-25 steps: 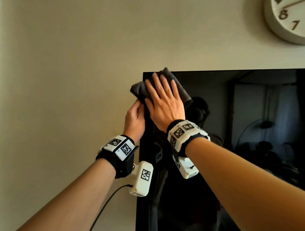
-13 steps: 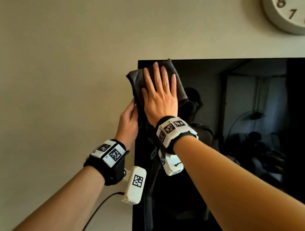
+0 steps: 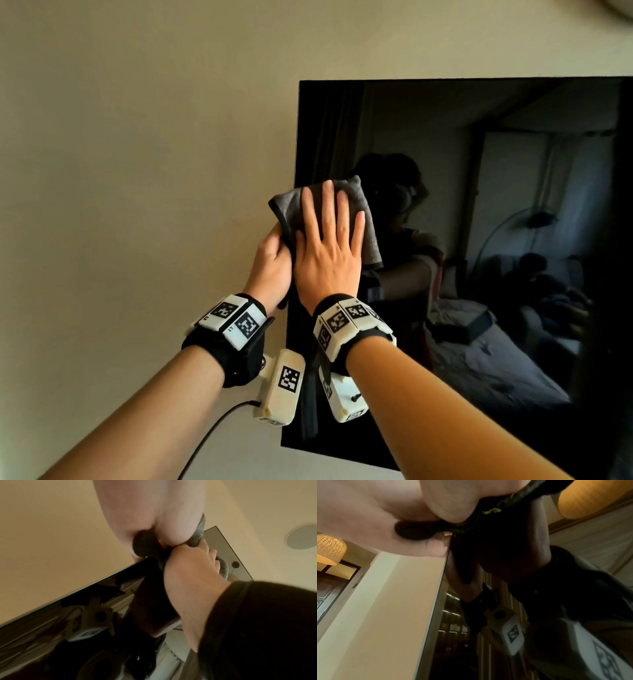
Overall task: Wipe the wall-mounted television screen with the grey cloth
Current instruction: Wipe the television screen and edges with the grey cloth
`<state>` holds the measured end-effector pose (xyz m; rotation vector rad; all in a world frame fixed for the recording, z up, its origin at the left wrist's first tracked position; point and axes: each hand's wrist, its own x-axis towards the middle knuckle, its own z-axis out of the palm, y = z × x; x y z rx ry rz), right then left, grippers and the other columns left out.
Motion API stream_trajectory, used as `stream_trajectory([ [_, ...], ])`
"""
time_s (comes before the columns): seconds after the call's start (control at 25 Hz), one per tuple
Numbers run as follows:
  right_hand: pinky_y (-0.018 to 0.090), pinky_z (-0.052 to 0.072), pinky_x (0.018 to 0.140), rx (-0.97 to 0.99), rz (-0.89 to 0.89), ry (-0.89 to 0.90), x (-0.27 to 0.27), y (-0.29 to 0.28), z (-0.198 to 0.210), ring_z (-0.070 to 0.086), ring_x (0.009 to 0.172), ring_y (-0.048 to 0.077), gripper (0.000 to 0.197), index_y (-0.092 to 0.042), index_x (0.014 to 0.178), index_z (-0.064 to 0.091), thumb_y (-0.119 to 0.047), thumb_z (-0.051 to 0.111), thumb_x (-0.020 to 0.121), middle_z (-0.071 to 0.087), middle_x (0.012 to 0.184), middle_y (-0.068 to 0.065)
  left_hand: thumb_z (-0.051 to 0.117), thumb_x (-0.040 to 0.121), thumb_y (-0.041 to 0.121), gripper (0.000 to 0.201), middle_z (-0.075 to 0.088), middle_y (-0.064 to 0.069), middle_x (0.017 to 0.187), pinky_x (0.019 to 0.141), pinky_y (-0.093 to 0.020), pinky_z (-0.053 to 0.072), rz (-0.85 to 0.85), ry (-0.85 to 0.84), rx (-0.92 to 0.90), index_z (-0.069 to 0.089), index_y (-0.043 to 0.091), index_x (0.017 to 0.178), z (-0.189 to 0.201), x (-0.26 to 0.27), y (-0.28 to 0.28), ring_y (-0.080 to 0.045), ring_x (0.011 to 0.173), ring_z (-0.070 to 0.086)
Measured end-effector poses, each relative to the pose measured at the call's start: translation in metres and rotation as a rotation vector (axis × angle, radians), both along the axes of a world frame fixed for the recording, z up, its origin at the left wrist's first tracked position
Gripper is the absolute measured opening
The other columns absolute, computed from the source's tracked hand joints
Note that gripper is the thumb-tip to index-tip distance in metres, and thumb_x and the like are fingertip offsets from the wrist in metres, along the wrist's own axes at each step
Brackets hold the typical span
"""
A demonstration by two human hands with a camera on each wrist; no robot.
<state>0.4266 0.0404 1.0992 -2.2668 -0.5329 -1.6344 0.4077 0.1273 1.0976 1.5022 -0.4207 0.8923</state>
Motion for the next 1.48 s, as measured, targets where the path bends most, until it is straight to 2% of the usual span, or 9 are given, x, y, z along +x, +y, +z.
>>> stream_trajectory([
  [0.2, 0.045, -0.004, 0.120, 0.083, 0.016, -0.013, 0.001, 0.005, 0.016, 0.000, 0.148, 0.023, 0.059, -0.023, 0.154, 0.012, -0.034, 0.035, 0.100, 0.004, 0.161, 0.007, 0.037, 0.104, 0.003, 0.041, 0.054, -0.005, 0.143, 0.112, -0.030, 0.042, -0.110, -0.015, -0.044, 0.045, 0.016, 0.142, -0.022, -0.001, -0.002, -0.016, 0.133, 0.053],
  [0.36, 0.045, -0.001, 0.120, 0.067, 0.002, 0.028, -0.004, 0.004, -0.045, 0.003, 0.148, 0.023, 0.059, -0.022, 0.153, 0.017, -0.033, 0.039, 0.100, 0.009, 0.161, 0.008, 0.038, 0.103, 0.006, 0.042, 0.059, 0.002, 0.135, 0.112, -0.032, 0.042, 0.032, 0.111, -0.014, 0.049, 0.017, 0.142, -0.046, -0.002, 0.001, -0.016, 0.128, 0.055],
  [0.56, 0.045, 0.001, 0.120, 0.097, 0.025, -0.031, -0.001, -0.002, -0.022, 0.008, 0.148, 0.023, 0.056, -0.023, 0.153, 0.021, -0.033, 0.038, 0.101, 0.014, 0.160, 0.007, 0.037, 0.105, 0.006, 0.043, 0.055, 0.002, 0.139, 0.113, -0.030, 0.040, -0.112, 0.065, -0.038, 0.039, 0.023, 0.144, -0.077, -0.004, -0.002, -0.009, 0.131, 0.053],
  [0.8, 0.043, -0.003, 0.119, 0.051, 0.009, 0.051, -0.008, -0.007, -0.106, 0.005, 0.147, 0.021, 0.058, -0.024, 0.152, 0.019, -0.031, 0.044, 0.100, 0.013, 0.160, 0.005, 0.035, 0.104, 0.004, 0.044, 0.055, 0.007, 0.135, 0.106, -0.014, 0.040, 0.045, 0.186, -0.014, 0.046, 0.016, 0.144, -0.108, -0.013, -0.006, -0.006, 0.127, 0.053],
  [0.92, 0.044, -0.001, 0.119, 0.094, 0.042, 0.016, -0.007, -0.002, -0.091, 0.009, 0.147, 0.022, 0.056, -0.025, 0.152, 0.022, -0.032, 0.042, 0.100, 0.015, 0.160, 0.005, 0.037, 0.105, 0.010, 0.039, 0.057, 0.002, 0.138, 0.114, -0.031, 0.040, 0.027, 0.200, -0.040, 0.050, 0.017, 0.140, -0.117, -0.012, -0.005, -0.013, 0.130, 0.054],
  [1.04, 0.042, -0.005, 0.119, 0.049, 0.054, 0.044, -0.011, -0.005, -0.139, 0.007, 0.147, 0.021, 0.058, -0.026, 0.152, 0.018, -0.030, 0.042, 0.100, 0.011, 0.160, 0.002, 0.043, 0.100, 0.014, 0.035, 0.061, -0.001, 0.137, 0.115, -0.042, 0.041, -0.004, 0.286, -0.117, 0.059, 0.033, 0.125, -0.130, -0.009, 0.000, -0.016, 0.128, 0.057],
  [1.16, 0.040, -0.005, 0.119, -0.088, 0.040, 0.079, -0.017, -0.019, -0.204, 0.012, 0.146, 0.021, 0.063, -0.025, 0.152, 0.021, -0.027, 0.050, 0.096, 0.012, 0.159, 0.001, 0.049, 0.100, 0.008, 0.038, 0.059, -0.008, 0.140, 0.115, -0.040, 0.040, -0.004, 0.375, -0.182, 0.055, 0.020, 0.136, -0.158, -0.015, -0.001, -0.020, 0.129, 0.056],
  [1.28, 0.040, -0.006, 0.119, -0.141, 0.073, 0.047, -0.010, -0.020, -0.191, 0.010, 0.146, 0.021, 0.063, -0.024, 0.152, 0.020, -0.024, 0.050, 0.096, 0.015, 0.159, 0.002, 0.048, 0.099, 0.018, 0.027, 0.069, -0.006, 0.119, 0.089, -0.036, 0.051, 0.026, 0.429, -0.167, 0.061, 0.033, 0.116, -0.184, -0.023, -0.006, -0.020, 0.101, 0.064],
  [1.48, 0.040, -0.006, 0.119, -0.129, 0.071, 0.071, -0.017, -0.022, -0.231, 0.011, 0.147, 0.022, 0.064, -0.023, 0.152, 0.023, -0.023, 0.054, 0.095, 0.014, 0.159, 0.002, 0.042, 0.101, 0.018, 0.032, 0.065, -0.003, 0.132, 0.107, -0.040, 0.047, 0.077, 0.481, -0.199, 0.061, 0.032, 0.123, -0.215, -0.027, -0.013, -0.017, 0.119, 0.063],
])
